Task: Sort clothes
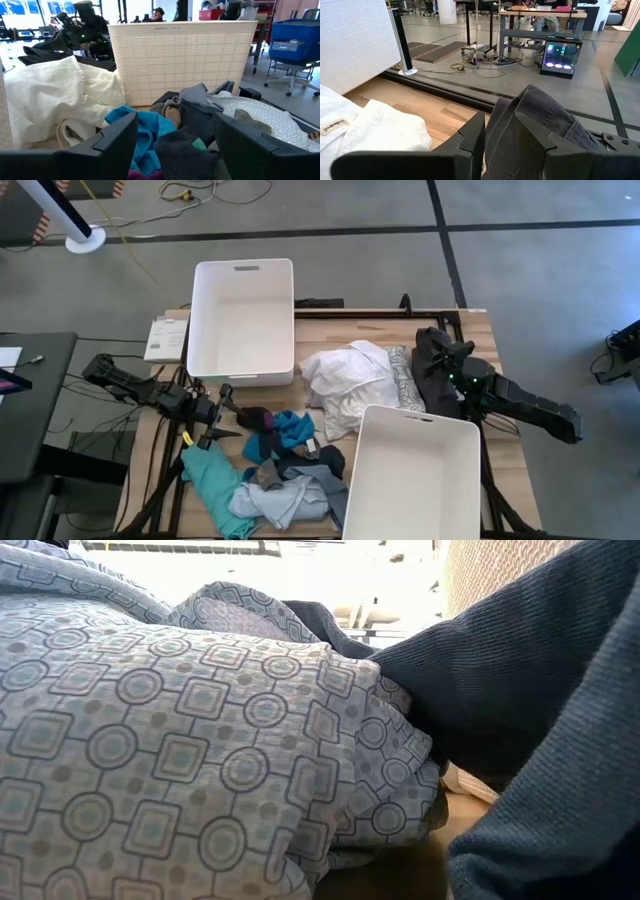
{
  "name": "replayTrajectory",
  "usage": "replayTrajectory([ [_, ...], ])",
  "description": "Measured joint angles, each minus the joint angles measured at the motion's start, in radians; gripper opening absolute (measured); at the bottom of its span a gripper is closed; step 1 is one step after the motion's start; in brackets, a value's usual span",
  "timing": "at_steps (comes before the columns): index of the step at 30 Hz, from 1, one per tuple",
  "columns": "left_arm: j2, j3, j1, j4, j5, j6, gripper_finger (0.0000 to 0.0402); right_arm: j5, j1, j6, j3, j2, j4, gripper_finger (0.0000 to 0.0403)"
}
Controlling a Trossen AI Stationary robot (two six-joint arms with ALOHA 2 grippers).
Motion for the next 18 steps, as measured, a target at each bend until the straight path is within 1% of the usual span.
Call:
replayTrajectory([
  [18, 0.0, 0.0, 0.0, 0.0, 0.0, 0.0, 0.0249, 0.0, 0.0, 0.0, 0.0, 0.0, 0.0, 0.0116],
])
